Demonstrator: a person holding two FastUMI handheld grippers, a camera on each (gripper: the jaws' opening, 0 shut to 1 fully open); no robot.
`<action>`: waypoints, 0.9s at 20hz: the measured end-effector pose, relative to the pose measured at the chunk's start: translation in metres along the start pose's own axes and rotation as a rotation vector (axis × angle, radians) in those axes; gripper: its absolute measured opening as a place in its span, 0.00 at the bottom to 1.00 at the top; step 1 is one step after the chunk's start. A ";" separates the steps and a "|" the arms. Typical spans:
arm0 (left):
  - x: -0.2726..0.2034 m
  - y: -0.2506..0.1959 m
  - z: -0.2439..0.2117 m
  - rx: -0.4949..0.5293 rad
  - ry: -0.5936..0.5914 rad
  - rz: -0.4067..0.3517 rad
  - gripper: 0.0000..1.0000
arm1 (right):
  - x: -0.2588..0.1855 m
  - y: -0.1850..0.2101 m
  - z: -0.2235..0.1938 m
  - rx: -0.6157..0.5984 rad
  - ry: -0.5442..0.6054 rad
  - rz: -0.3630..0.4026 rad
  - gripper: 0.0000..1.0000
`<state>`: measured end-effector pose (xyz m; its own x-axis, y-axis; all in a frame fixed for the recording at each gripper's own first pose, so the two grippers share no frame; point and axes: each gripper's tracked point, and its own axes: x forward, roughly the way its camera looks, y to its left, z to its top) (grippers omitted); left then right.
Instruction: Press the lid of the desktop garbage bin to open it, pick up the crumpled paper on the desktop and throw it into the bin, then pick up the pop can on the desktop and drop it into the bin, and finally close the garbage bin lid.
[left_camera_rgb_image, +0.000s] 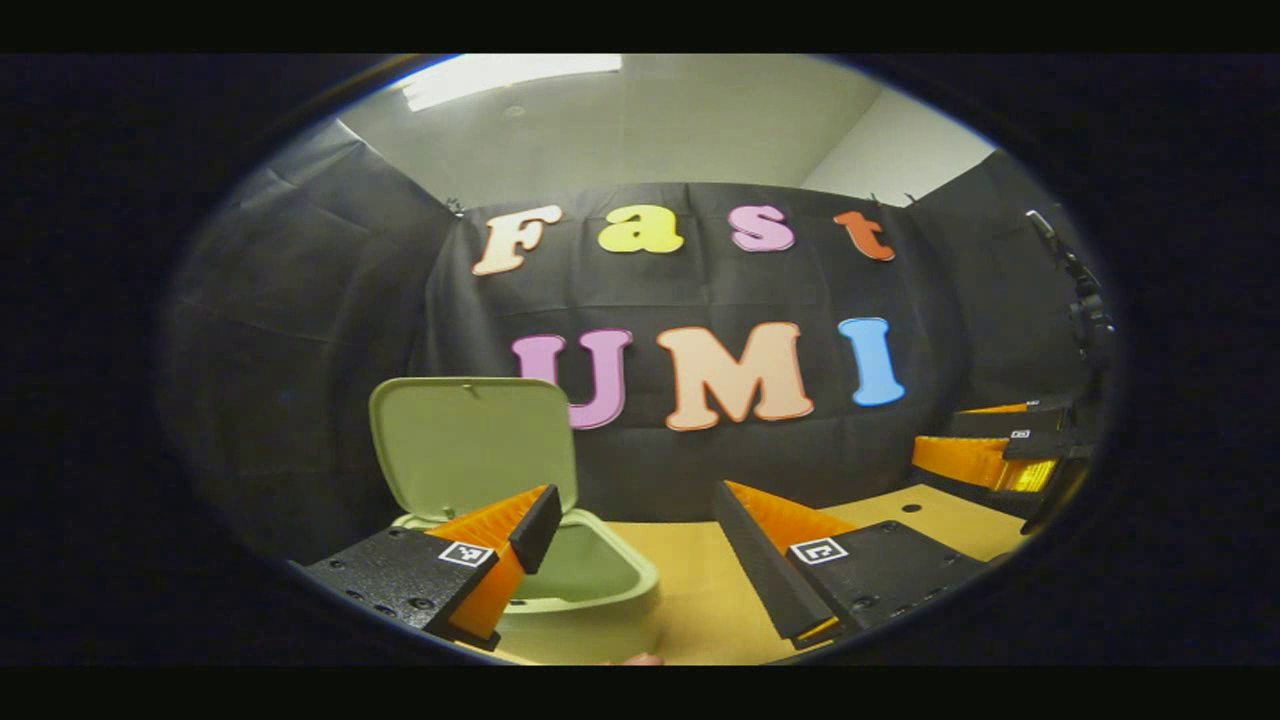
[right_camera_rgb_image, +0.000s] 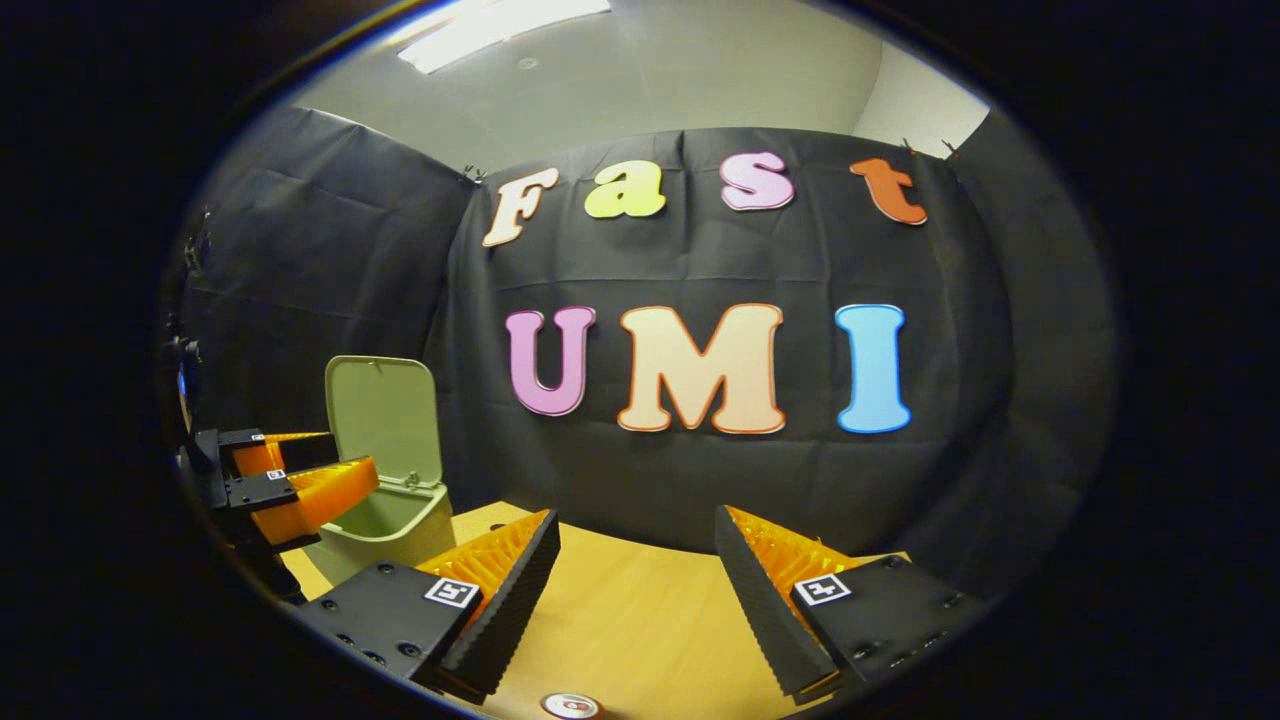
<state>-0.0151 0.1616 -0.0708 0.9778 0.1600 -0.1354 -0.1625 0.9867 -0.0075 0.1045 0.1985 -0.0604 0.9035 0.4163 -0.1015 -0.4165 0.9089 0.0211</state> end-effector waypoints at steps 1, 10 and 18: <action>0.002 -0.017 -0.003 0.001 0.011 -0.039 0.93 | -0.005 -0.012 -0.003 0.003 0.004 -0.018 0.98; -0.017 -0.135 -0.113 0.004 0.286 -0.289 0.92 | -0.056 -0.104 -0.030 0.021 0.066 -0.149 0.98; -0.047 -0.176 -0.209 -0.117 0.487 -0.265 0.93 | -0.092 -0.150 -0.058 -0.060 0.163 -0.166 0.98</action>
<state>-0.0603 -0.0257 -0.2705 0.8180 -0.1519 -0.5548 0.0395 0.9771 -0.2092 0.0776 0.0229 -0.1124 0.9339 0.2479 -0.2578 -0.2735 0.9595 -0.0682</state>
